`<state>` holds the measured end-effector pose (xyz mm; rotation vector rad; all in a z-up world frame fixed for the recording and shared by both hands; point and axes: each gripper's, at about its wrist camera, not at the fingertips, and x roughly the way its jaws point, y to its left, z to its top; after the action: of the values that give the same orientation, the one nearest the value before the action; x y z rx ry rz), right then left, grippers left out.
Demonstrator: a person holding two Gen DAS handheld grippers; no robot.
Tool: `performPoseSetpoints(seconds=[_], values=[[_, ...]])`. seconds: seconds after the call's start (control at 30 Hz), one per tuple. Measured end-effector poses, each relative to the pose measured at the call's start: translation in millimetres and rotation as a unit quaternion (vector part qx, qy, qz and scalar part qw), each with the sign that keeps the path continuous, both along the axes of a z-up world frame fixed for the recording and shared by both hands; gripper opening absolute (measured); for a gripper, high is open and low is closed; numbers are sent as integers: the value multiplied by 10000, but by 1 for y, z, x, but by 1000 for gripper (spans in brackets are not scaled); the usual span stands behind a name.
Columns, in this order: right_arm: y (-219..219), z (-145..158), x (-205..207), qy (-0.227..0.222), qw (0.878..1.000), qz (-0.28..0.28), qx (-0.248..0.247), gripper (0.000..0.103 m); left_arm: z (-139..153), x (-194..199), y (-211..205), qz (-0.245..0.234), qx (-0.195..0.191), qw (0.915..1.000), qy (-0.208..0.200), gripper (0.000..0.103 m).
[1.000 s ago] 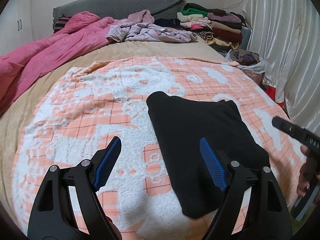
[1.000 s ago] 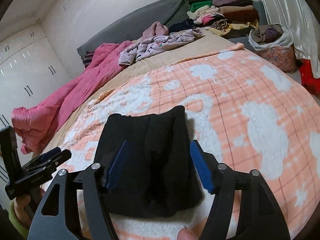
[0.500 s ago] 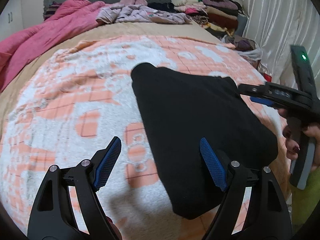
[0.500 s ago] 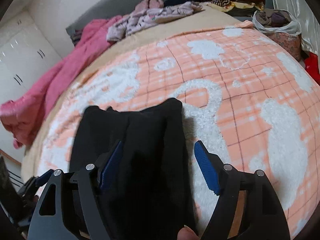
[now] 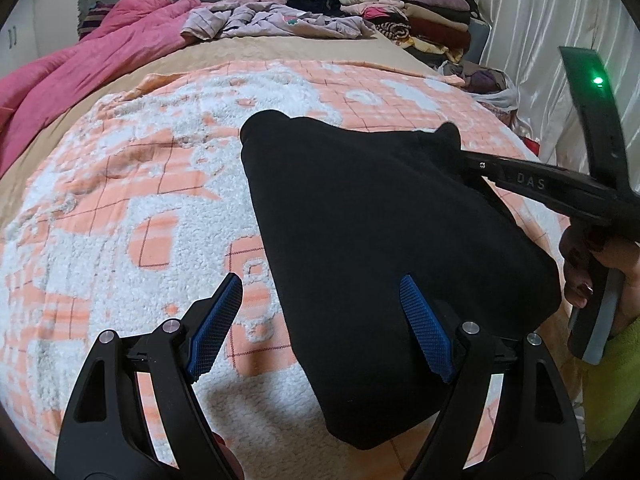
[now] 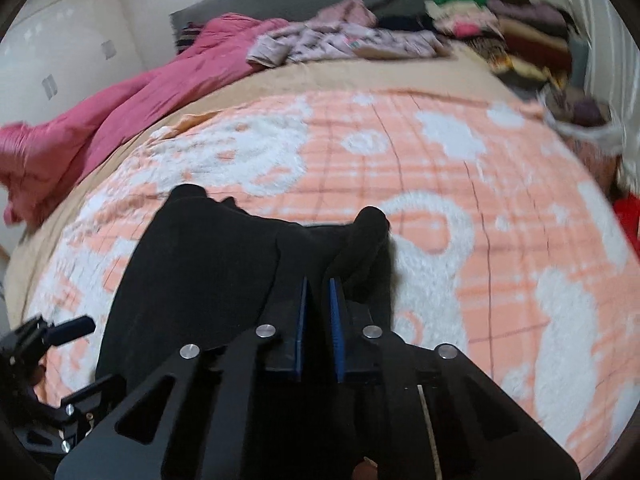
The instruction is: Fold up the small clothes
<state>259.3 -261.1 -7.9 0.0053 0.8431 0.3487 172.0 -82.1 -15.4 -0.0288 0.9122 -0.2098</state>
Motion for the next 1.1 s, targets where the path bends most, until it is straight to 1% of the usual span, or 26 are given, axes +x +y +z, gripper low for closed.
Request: performPoseSetpoints(seconds=[0.13, 0.2, 0.27, 0.3, 0.37, 0.43, 0.5, 0.6, 0.63, 0.67, 0.7, 0.73, 0.77, 0.8, 0.83, 0.87, 0.9, 0.97, 1.0, 1.07, 1.1], values=[[3, 25, -8, -490, 9986, 202, 84, 8, 4, -2, -2, -23, -41, 10000, -51, 73], [0, 39, -7, -665, 9974, 219, 191, 8, 5, -2, -4, -20, -28, 10000, -89, 74], [0, 42, -3, -737, 9968, 280, 156, 8, 5, 0, -7, -48, 5, 10000, -73, 74], [0, 40, 0, -725, 9969, 285, 112, 8, 4, 2, -9, -60, 38, 10000, -37, 74], [-2, 26, 10, -502, 9985, 213, -23, 8, 1, 3, -12, -66, 83, 9999, 18, 74], [-8, 4, 18, -226, 9996, 48, -173, 8, -4, 4, -15, -109, 102, 9999, 77, 75], [-15, -14, 19, -37, 9999, -57, -130, 8, -6, 4, -15, -141, 98, 9998, 110, 76], [-21, -26, 14, -10, 9999, -161, -37, 10, -8, 4, -14, -158, 85, 9997, 134, 76], [-21, -27, 12, -15, 9998, -187, -15, 12, -8, 4, -14, -151, 81, 9998, 136, 76], [-21, -26, 11, -12, 9998, -215, -11, 21, -8, 4, -14, -141, 78, 9998, 142, 76], [-20, -24, 9, -17, 9997, -256, -41, 26, -8, 4, -14, -136, 79, 9998, 136, 77], [-19, -20, 6, -67, 9994, -321, -108, 34, -8, 4, -14, -125, 80, 9998, 135, 77], [-20, -16, 2, -93, 9994, -325, -85, 35, -8, 4, -13, -118, 69, 9998, 141, 77], [-22, -11, -3, -135, 9994, -328, 35, 37, -8, 3, -12, -113, 42, 9998, 144, 77], [-25, -7, -7, -165, 9992, -349, 123, 45, -8, 3, -12, -112, 31, 9998, 149, 77], [-28, -2, -13, -190, 9989, -369, 226, 50, -8, 3, -12, -116, 29, 9998, 149, 77], [-30, 0, -16, -203, 9986, -370, 307, 51, -8, 3, -12, -114, 32, 9998, 141, 77], [-36, 7, -29, -214, 9978, -381, 505, 59, -8, 3, -12, -121, 24, 9998, 140, 77], [-40, 9, -35, -198, 9972, -393, 609, 60, -7, 2, -11, -118, 15, 9998, 128, 77], [-44, 10, -43, -85, 9959, -365, 827, 65, -6, 0, -11, -119, -15, 9998, 129, 76], [-48, 10, -49, -13, 9947, -369, 956, 65, -6, -2, -10, -111, -31, 9999, 121, 76]])
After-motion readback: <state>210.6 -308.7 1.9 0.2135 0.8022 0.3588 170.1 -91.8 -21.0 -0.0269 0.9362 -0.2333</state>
